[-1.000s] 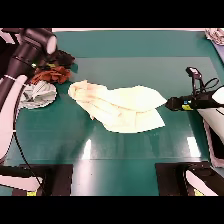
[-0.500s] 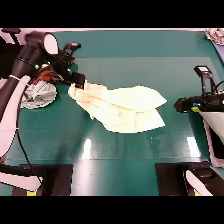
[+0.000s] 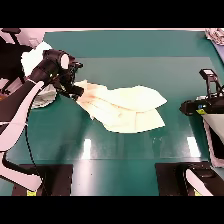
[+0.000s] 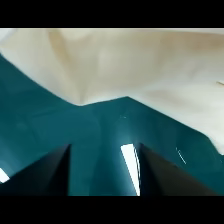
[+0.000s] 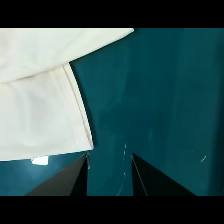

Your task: Fold the shirts.

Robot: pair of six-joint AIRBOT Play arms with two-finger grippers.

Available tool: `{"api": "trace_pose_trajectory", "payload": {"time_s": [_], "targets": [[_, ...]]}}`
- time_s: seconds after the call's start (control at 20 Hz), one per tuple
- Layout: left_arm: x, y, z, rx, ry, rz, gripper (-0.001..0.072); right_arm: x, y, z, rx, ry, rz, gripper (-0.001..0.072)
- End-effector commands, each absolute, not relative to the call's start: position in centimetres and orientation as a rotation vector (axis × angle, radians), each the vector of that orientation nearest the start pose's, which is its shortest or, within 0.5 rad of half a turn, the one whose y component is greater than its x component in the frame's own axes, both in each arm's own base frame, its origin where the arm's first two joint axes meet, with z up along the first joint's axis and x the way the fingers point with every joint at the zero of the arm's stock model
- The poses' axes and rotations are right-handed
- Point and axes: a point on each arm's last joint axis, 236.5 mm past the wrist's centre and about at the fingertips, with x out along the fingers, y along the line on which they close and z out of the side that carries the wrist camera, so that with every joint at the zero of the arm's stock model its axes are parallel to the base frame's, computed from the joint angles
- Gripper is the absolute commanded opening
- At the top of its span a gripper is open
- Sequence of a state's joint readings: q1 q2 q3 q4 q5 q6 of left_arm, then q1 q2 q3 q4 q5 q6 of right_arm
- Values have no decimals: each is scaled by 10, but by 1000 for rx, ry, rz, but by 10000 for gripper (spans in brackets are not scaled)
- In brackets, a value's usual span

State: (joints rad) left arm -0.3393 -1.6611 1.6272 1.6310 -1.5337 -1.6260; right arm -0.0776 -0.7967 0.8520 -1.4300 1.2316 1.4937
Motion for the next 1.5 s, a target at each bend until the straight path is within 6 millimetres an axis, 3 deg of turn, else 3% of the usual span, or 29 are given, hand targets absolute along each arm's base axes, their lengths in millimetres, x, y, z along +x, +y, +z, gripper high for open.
{"api": "trace_pose_trajectory", "payload": {"time_s": [0.0, 0.1, 0.2, 0.25, 0.35, 0.6, 0.75, 0.85, 1.05, 1.1, 1.15, 1.3, 1.45], "targets": [[404, -118, -9, 283, 1518, -134, 343, 277, 9, 41, 101, 1212, 65, 321], [414, -121, -9, 278, 1475, -142, 345, 277, 9, 38, 102, 1223, 65, 320], [418, -116, -8, 295, 1459, -127, 562, 274, 9, 34, 103, 1229, 64, 321], [420, -112, -8, 311, 1456, -112, 612, 270, 9, 30, 104, 1230, 64, 321], [429, -102, -6, 321, 1422, -68, 614, 258, 11, 20, 109, 1231, 64, 321], [455, -83, -6, 94, 1363, -53, 612, 218, 26, 1, 171, 1216, 87, 321], [465, -92, -3, -36, 1329, -104, 585, 208, 31, 1, 194, 1139, 88, 322], [469, -106, -3, -28, 1308, -188, 584, 209, 30, 6, 215, 1070, 68, 412], [458, -116, -37, -61, 1416, -212, 584, 209, 30, 15, 226, 1013, 60, 412], [455, -116, -46, -59, 1445, -210, 397, 208, 30, 14, 234, 1020, 56, 413], [454, -115, -48, -58, 1451, -209, 54, 207, 30, 12, 242, 1034, 52, 412], [453, -114, -32, -37, 1453, -229, 34, 204, 31, -9, 254, 1148, 47, 412], [446, -114, 4, -50, 1484, -222, 34, 215, 33, -27, 283, 1233, 43, 413]]}}
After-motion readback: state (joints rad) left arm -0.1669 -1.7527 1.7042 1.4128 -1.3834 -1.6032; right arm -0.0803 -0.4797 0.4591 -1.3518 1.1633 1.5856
